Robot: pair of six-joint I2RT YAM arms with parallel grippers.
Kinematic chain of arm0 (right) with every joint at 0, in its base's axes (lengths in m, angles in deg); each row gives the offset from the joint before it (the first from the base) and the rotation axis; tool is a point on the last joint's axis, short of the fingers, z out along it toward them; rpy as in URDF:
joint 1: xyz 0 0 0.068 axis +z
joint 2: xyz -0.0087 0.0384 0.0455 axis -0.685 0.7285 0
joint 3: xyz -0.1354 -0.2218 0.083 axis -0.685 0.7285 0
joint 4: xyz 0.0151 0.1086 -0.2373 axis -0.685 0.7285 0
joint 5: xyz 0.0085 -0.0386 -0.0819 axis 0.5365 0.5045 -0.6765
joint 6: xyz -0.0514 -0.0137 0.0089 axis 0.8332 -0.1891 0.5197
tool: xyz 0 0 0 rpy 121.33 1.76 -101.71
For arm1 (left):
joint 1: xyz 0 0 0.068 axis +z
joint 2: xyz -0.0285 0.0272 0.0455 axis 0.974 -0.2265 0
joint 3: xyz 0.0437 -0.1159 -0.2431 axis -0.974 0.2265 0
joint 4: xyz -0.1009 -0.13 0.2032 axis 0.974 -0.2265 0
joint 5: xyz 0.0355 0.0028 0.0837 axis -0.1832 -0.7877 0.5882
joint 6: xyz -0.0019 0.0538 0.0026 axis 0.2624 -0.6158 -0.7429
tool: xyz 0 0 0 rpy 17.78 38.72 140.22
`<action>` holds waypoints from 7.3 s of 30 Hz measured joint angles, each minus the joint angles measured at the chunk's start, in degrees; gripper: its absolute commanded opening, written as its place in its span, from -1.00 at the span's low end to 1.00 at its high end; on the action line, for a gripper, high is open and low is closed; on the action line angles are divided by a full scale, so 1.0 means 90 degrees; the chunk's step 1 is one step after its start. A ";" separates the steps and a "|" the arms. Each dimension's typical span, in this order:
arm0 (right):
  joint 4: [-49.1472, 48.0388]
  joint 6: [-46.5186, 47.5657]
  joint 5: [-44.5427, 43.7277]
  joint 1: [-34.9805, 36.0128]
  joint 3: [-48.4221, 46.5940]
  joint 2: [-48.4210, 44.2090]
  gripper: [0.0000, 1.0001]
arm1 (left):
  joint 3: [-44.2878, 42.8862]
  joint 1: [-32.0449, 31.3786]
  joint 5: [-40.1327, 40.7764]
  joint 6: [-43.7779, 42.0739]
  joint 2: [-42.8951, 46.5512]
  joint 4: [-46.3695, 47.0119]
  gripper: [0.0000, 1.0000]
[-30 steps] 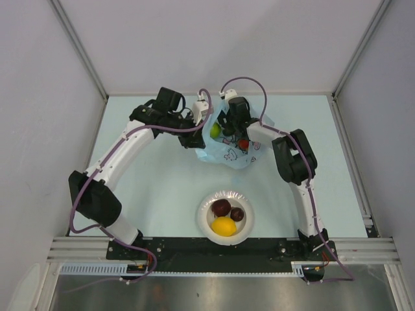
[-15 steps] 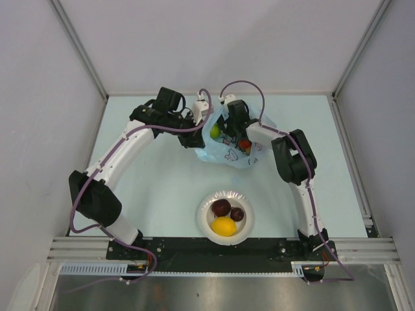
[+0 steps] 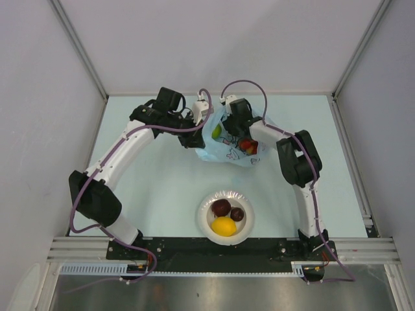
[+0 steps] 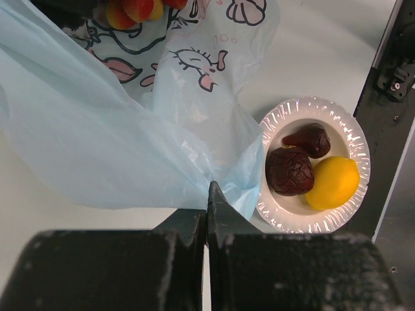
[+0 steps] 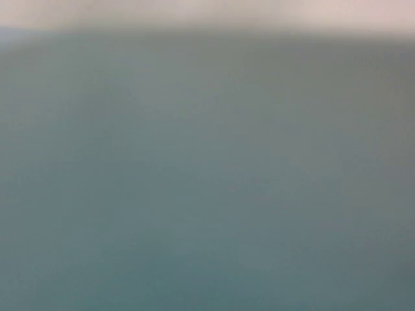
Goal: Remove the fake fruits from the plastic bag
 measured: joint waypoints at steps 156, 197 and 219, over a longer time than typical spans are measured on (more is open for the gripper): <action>0.1379 0.2064 0.3497 -0.0760 0.2861 -0.3332 0.52 | -0.0855 -0.0061 -0.0192 0.0721 -0.0520 0.0678 -1.00; -0.0124 0.0488 0.2098 0.0474 0.2934 -0.2686 0.87 | 0.2191 -0.0085 0.1270 -0.0678 0.1557 -0.0134 -1.00; 0.0223 0.1515 0.2096 0.0702 0.2317 -0.1931 -0.44 | 0.1472 -0.0085 0.1134 -0.0551 0.0806 0.0019 -1.00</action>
